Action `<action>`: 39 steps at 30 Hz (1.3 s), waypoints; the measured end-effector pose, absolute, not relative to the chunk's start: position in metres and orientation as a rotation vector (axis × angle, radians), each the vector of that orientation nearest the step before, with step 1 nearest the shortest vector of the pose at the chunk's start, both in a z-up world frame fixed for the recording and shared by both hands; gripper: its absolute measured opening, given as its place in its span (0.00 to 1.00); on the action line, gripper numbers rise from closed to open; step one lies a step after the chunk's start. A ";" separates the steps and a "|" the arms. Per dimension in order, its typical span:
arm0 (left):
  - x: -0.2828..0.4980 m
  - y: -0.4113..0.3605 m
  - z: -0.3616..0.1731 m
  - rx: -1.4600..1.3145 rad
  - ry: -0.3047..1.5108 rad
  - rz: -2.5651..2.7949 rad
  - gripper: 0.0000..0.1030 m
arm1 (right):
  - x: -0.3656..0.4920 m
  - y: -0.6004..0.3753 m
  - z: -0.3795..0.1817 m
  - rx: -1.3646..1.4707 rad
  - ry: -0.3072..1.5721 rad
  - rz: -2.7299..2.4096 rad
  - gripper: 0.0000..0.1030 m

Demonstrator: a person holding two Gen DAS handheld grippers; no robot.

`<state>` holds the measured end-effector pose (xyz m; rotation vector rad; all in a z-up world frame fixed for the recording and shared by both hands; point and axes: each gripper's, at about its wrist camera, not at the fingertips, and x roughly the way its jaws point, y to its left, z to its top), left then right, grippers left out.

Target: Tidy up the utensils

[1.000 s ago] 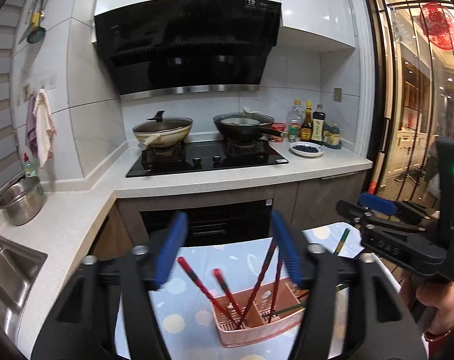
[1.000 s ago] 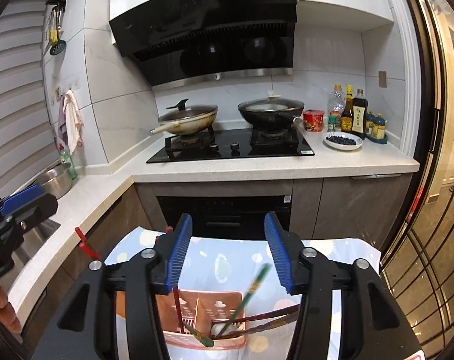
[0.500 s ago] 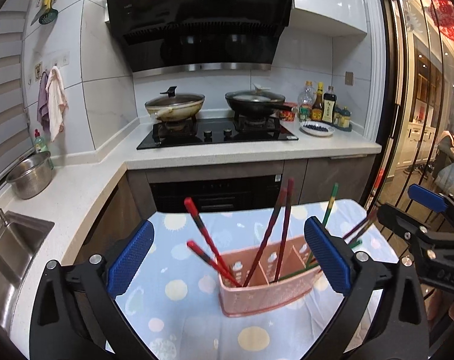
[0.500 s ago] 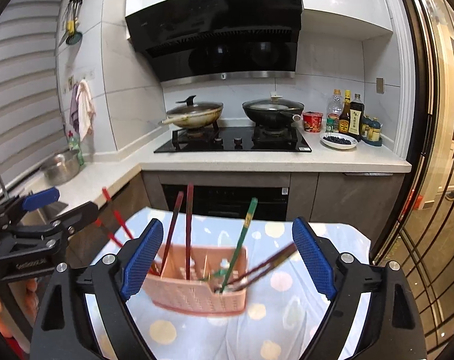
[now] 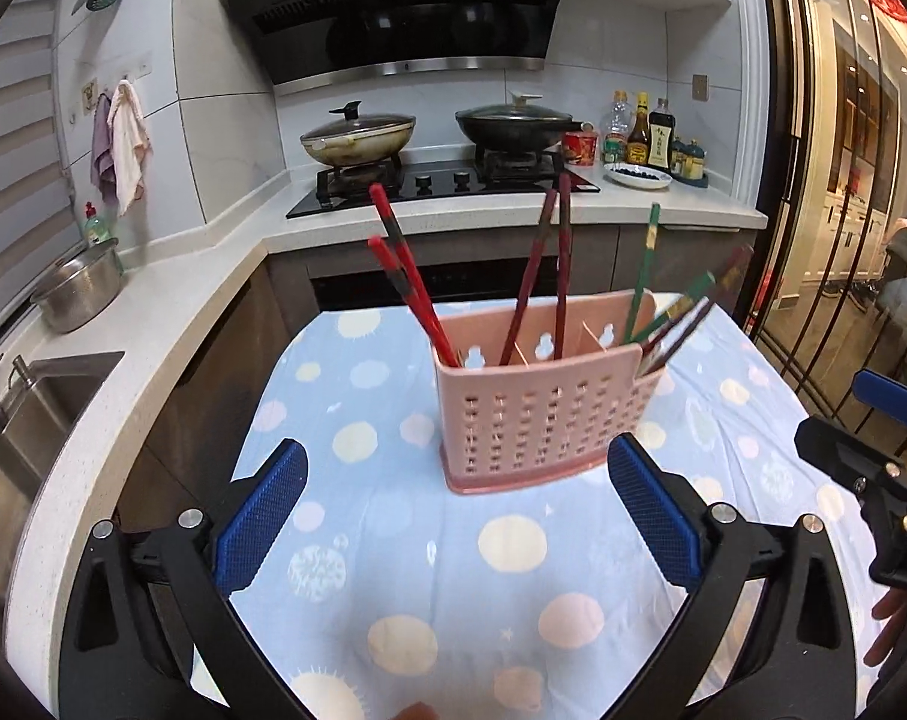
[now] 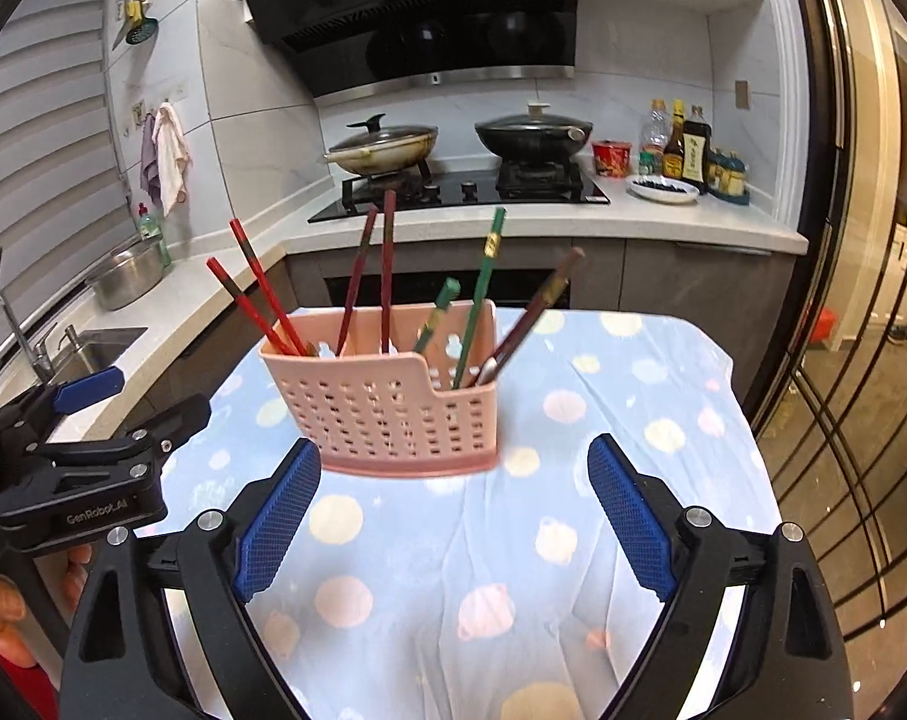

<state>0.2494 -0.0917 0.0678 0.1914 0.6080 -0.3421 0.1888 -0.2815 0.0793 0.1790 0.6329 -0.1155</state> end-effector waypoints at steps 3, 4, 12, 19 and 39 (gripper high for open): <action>0.239 -0.089 0.057 0.191 0.630 -0.346 0.93 | 0.178 -0.279 0.070 0.186 0.647 -0.123 0.94; 0.236 -0.088 0.054 0.190 0.638 -0.349 0.93 | 0.175 -0.277 0.068 0.183 0.648 -0.125 0.94; 0.215 -0.083 0.040 0.168 0.674 -0.359 0.93 | 0.155 -0.269 0.059 0.140 0.656 -0.183 0.94; 0.203 -0.081 0.039 0.161 0.685 -0.353 0.93 | 0.143 -0.264 0.056 0.123 0.676 -0.200 0.94; 0.192 -0.071 0.032 0.154 0.705 -0.281 0.93 | 0.134 -0.260 0.053 0.120 0.702 -0.201 0.94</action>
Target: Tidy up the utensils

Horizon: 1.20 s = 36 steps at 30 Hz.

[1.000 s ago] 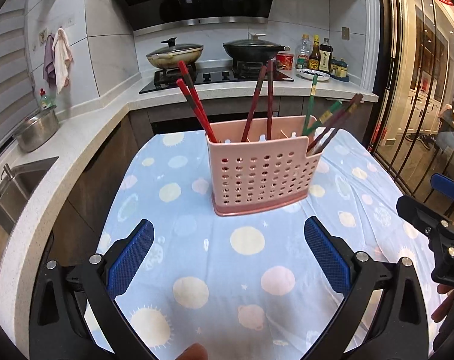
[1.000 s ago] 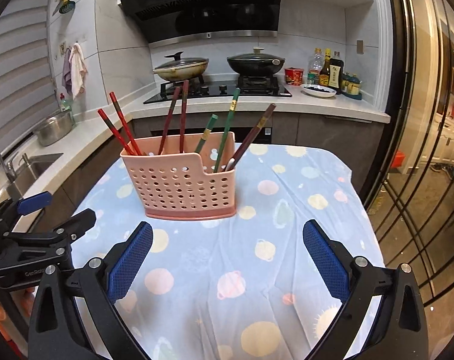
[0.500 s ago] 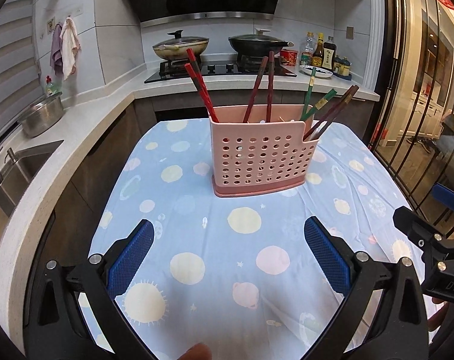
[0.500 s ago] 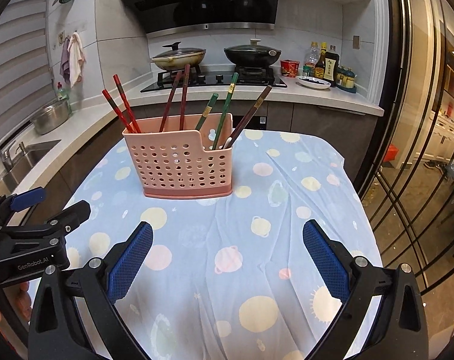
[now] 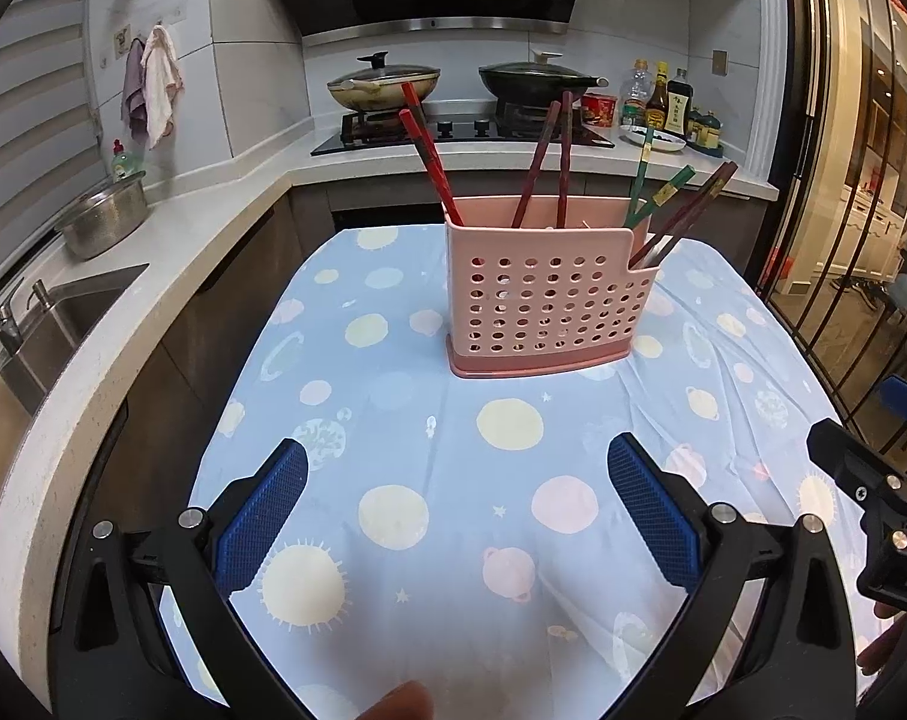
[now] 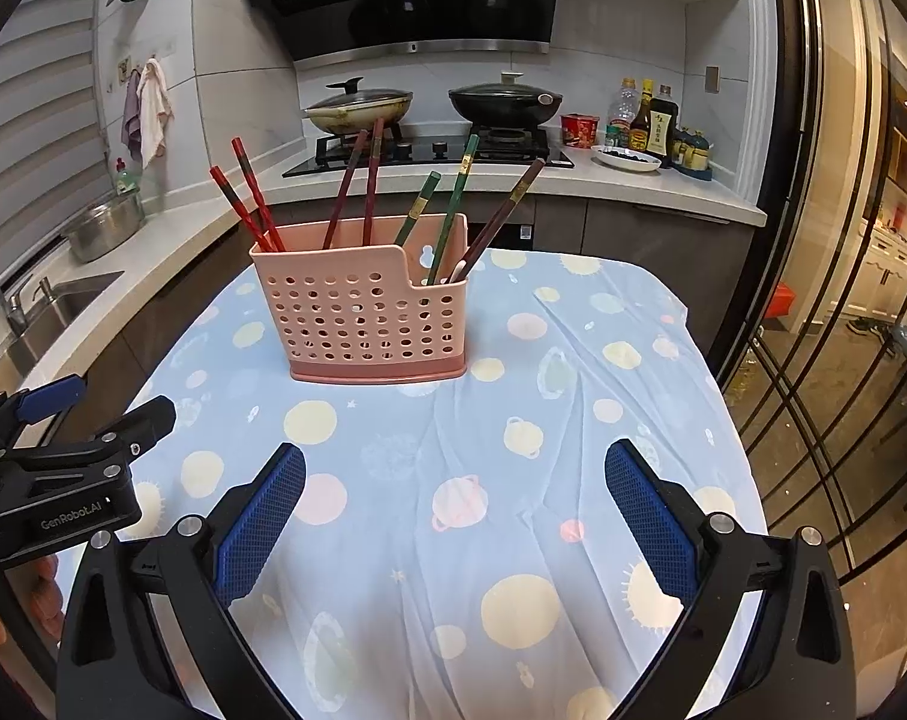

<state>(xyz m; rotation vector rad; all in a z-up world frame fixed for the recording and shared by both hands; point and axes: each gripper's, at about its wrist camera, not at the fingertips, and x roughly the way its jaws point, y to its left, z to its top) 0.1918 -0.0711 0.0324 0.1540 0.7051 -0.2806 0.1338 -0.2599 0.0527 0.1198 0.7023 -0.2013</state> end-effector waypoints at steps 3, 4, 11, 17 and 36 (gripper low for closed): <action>0.191 -0.071 0.031 0.157 0.707 -0.278 0.93 | 0.133 -0.258 0.052 0.111 0.701 -0.205 0.94; 0.191 -0.071 0.031 0.157 0.707 -0.278 0.93 | 0.132 -0.258 0.052 0.110 0.702 -0.206 0.94; 0.190 -0.070 0.030 0.156 0.701 -0.269 0.93 | 0.132 -0.258 0.047 0.112 0.714 -0.207 0.94; 0.192 -0.070 0.029 0.156 0.708 -0.267 0.93 | 0.133 -0.258 0.044 0.112 0.721 -0.212 0.94; 0.196 -0.073 0.025 0.169 0.715 -0.261 0.93 | 0.137 -0.261 0.040 0.113 0.727 -0.217 0.94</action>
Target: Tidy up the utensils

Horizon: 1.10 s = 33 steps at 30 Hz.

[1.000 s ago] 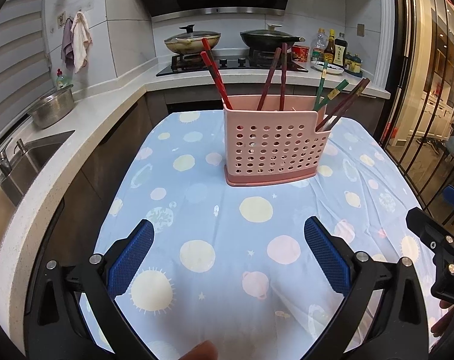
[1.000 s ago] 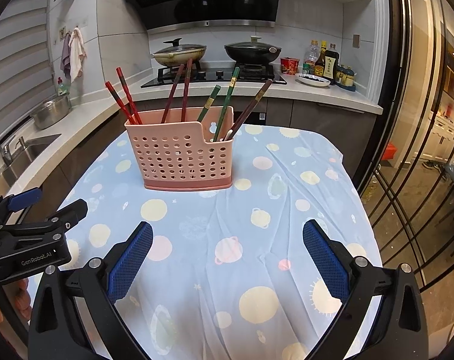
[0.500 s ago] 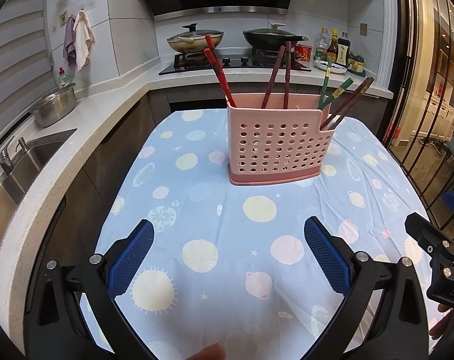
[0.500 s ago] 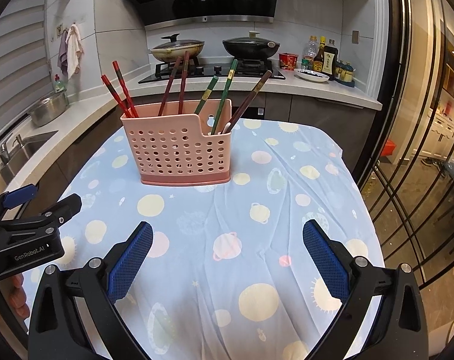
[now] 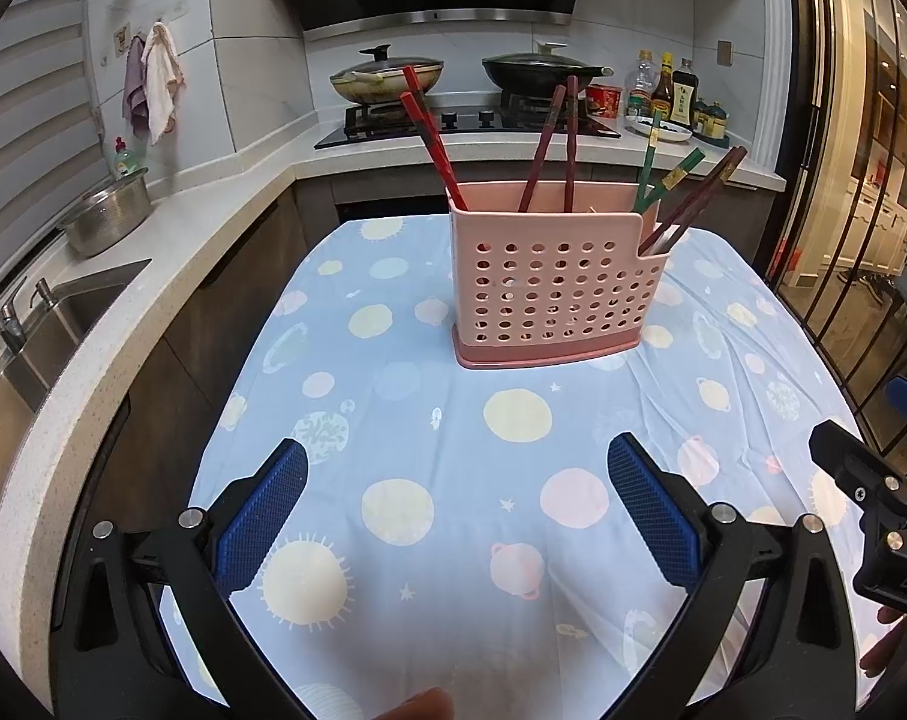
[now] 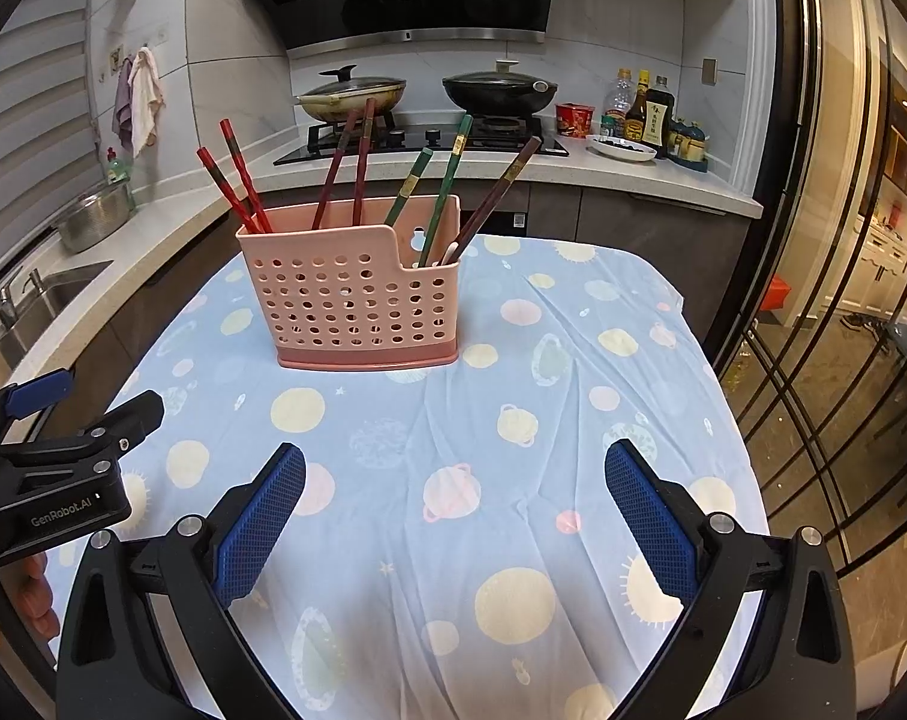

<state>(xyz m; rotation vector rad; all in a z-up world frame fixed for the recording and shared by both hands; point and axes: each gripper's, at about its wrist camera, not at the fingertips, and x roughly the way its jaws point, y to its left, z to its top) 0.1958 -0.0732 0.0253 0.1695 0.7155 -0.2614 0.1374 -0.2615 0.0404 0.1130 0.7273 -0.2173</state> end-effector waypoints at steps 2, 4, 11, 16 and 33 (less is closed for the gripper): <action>0.196 -0.073 0.025 0.170 0.714 -0.259 0.93 | 0.138 -0.262 0.040 0.112 0.728 -0.217 0.94; 0.196 -0.073 0.025 0.168 0.714 -0.258 0.93 | 0.137 -0.261 0.040 0.111 0.728 -0.220 0.94; 0.197 -0.073 0.024 0.174 0.712 -0.248 0.93 | 0.138 -0.261 0.038 0.108 0.730 -0.227 0.94; 0.197 -0.073 0.023 0.169 0.711 -0.242 0.93 | 0.138 -0.261 0.038 0.108 0.730 -0.228 0.94; 0.200 -0.068 0.018 0.150 0.732 -0.240 0.93 | 0.138 -0.260 0.036 0.107 0.732 -0.237 0.94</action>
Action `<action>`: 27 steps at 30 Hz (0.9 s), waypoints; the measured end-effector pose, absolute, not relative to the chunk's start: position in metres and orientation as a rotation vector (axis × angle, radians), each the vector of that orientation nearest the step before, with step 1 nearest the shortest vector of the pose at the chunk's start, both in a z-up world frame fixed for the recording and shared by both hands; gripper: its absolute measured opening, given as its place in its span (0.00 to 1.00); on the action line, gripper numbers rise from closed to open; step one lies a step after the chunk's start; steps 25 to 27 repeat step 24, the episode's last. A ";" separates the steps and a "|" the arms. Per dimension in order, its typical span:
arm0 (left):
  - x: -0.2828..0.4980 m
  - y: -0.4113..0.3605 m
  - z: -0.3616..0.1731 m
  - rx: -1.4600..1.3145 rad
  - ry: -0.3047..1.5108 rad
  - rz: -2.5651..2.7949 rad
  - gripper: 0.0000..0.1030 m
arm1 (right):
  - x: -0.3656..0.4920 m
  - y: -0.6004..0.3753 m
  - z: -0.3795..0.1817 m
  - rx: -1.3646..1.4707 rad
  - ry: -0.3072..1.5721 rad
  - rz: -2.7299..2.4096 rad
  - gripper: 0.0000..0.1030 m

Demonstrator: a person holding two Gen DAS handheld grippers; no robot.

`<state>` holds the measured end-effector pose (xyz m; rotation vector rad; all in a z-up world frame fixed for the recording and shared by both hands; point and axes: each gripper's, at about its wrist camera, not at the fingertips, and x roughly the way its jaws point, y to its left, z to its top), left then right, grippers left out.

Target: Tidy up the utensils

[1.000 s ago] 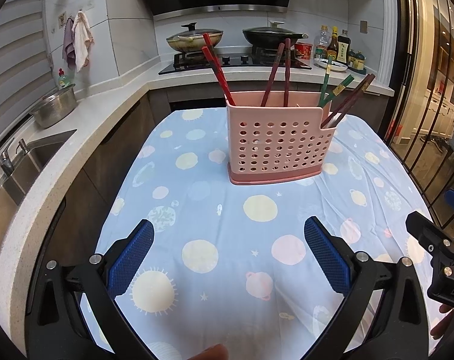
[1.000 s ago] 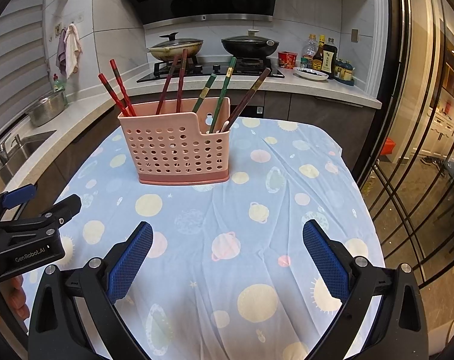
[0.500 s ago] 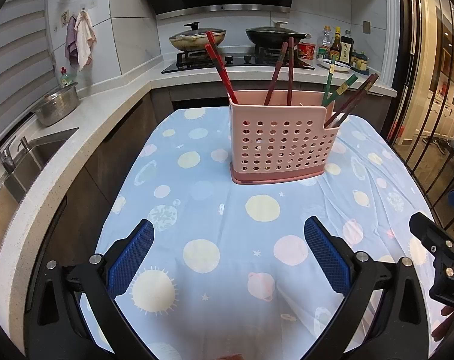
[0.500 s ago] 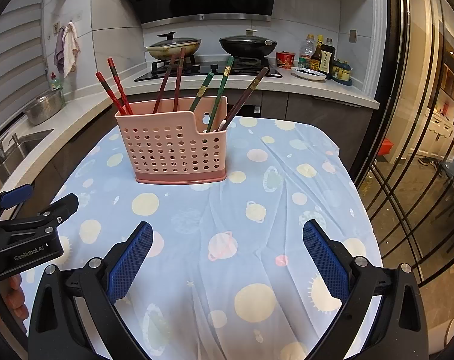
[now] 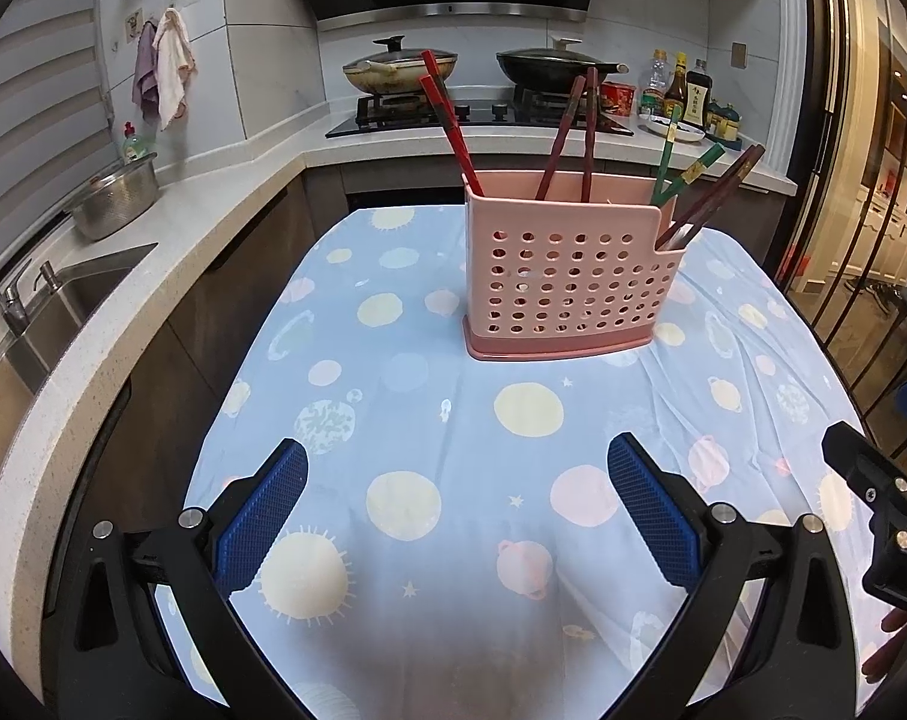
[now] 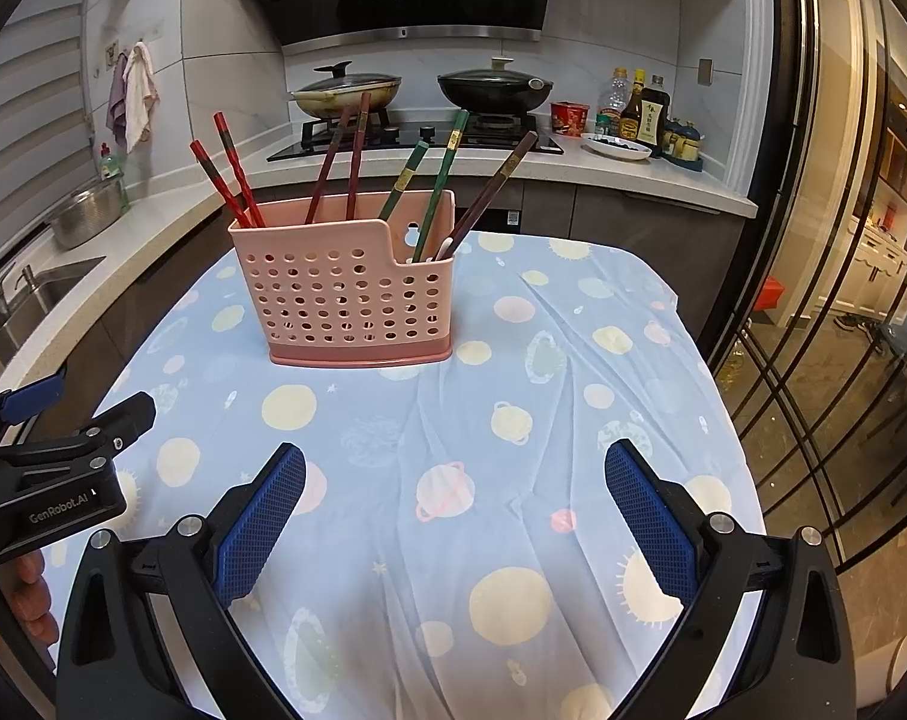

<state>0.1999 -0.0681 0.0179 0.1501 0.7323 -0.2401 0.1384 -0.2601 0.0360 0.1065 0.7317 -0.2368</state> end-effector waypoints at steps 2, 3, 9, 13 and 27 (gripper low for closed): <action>0.200 -0.068 0.017 0.150 0.735 -0.241 0.93 | 0.139 -0.260 0.036 0.105 0.733 -0.237 0.94; 0.200 -0.068 0.017 0.150 0.735 -0.240 0.93 | 0.139 -0.260 0.036 0.105 0.733 -0.238 0.94; 0.201 -0.068 0.017 0.150 0.736 -0.238 0.93 | 0.139 -0.259 0.035 0.105 0.734 -0.239 0.94; 0.202 -0.067 0.017 0.151 0.738 -0.234 0.93 | 0.139 -0.258 0.035 0.107 0.732 -0.241 0.94; 0.203 -0.067 0.019 0.147 0.736 -0.236 0.93 | 0.137 -0.258 0.035 0.104 0.716 -0.261 0.94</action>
